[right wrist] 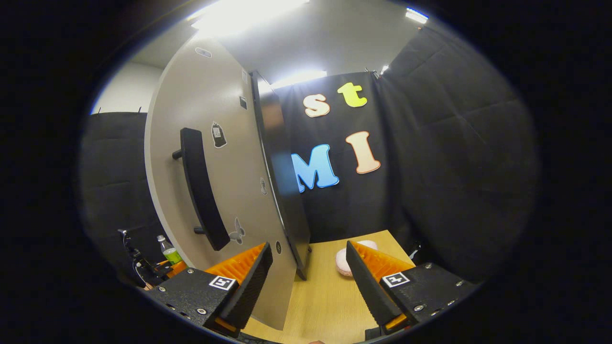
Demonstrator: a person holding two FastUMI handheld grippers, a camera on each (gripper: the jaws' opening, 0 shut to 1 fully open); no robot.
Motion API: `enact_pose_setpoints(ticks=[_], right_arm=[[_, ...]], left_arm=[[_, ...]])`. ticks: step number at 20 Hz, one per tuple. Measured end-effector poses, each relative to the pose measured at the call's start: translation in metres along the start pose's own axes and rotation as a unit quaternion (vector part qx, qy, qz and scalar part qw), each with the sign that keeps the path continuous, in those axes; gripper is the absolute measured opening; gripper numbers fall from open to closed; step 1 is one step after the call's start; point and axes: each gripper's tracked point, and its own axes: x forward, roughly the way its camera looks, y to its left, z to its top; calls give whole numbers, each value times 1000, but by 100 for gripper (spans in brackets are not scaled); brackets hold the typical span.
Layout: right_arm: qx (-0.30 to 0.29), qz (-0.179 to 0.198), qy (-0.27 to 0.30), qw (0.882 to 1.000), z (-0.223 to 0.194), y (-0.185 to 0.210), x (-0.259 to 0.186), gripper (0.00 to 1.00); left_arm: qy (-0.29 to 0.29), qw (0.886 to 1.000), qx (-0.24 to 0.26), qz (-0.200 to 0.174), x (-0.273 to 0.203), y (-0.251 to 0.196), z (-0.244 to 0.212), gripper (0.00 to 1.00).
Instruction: Open the cabinet door with the right hand, grasp the bottle in the cabinet with the left hand and place it on the coaster, then close the cabinet door with the right hand.
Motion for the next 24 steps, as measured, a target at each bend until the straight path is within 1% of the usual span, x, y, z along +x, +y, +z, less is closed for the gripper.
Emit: enact_pose_setpoints(ticks=[1, 3, 4, 5, 8, 9, 10, 11, 12, 13, 16, 20, 21, 24], right_arm=[[-3, 0, 3, 1000, -2, 1, 0, 95], [-12, -4, 6, 1000, -6, 2, 0, 95], [-16, -6, 8, 1000, -8, 1, 0, 95], [-16, -6, 11, 1000, -11, 3, 1, 95], [-8, -7, 17, 1000, -17, 3, -1, 95], [-8, -10, 18, 1000, -18, 1, -1, 95], [-8, -12, 19, 1000, -18, -1, -3, 95], [-8, -13, 19, 1000, -19, 0, -3, 95], [-8, -15, 19, 1000, -18, -1, -4, 95], [-8, -15, 19, 1000, -19, -1, -5, 95], [-10, -17, 24, 1000, -20, -2, -6, 95], [-7, -16, 24, 1000, -20, -2, -7, 95], [-7, -16, 25, 1000, -21, -3, -7, 95], [-4, -14, 29, 999, -20, -3, -6, 95]], left_arm=[[3, 1000, -5, 1, -4, 1, -6, 64], [8, 1000, -7, 3, -10, 4, -20, 63], [11, 1000, -7, 6, -15, 6, -26, 72], [18, 1000, -9, 8, -19, 8, -34, 68], [40, 999, -11, 11, -30, 10, -59, 68], [46, 999, -9, 11, -32, 11, -65, 64], [52, 999, -8, 12, -33, 14, -72, 64], [58, 998, -8, 12, -35, 16, -78, 72], [63, 998, -9, 12, -38, 17, -84, 72], [67, 998, -11, 11, -40, 18, -90, 68], [79, 997, -13, 7, -43, 15, -110, 68], [102, 995, -8, 8, -48, 13, -139, 68], [108, 994, -5, 8, -49, 12, -144, 72], [111, 994, -3, 13, -54, 11, -154, 72]])
